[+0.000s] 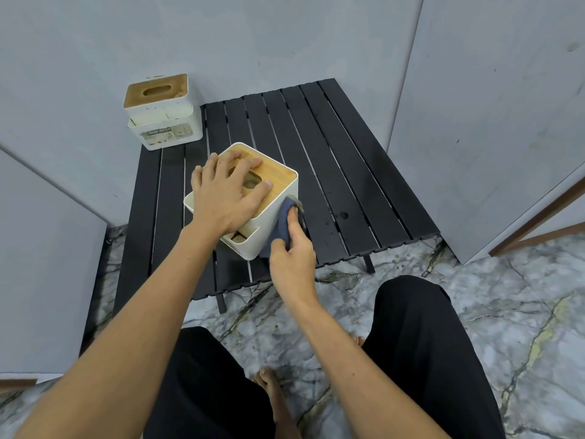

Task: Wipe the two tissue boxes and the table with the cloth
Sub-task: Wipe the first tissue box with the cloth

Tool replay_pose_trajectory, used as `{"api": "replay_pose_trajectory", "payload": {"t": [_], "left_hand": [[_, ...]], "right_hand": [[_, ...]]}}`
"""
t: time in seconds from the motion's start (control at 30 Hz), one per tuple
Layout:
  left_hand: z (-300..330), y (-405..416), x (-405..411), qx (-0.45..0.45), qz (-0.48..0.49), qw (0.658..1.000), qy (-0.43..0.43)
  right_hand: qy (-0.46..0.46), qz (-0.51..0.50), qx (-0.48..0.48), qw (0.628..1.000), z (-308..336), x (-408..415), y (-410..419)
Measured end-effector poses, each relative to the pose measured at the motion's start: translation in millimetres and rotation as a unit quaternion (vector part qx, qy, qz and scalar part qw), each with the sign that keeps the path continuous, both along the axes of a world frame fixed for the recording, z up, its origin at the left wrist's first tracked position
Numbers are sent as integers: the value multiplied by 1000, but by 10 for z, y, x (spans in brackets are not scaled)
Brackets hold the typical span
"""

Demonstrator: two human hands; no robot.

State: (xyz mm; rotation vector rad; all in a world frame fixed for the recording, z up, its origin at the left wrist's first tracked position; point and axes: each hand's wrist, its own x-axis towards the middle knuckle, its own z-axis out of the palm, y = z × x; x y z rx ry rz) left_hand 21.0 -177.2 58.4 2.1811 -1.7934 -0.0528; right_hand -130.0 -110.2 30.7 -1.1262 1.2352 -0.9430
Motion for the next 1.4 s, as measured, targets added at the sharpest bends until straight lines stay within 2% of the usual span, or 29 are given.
{"api": "replay_pose_trajectory", "payload": {"t": [0.17,0.47,0.63,0.77,0.97,1.07,1.2,1.4], "left_hand": [[6,3,-9,5,-1,1000,-2],[34,16,-28,9,3,1000,1],[43,13,-7,27,1,1000,-4],[110,39,54,52,-12,998,-36],[155,-43,-47,77,51,995,-38],[184,-1,32,64,65,996,21],[38,226,134,40,21,999,-11],[-67,212,111,-19,34,998,49]], "right_hand": [[-11,32,55,998,-71,20,151],[-39,12,-15,999,94,2,60],[-9,16,36,999,-104,21,42],[-26,30,60,997,-176,5,62],[-63,70,58,994,-101,-152,56],[-49,63,54,995,-125,-237,-39],[-33,77,55,995,-136,-274,-54],[-41,83,14,996,6,-226,81]]}}
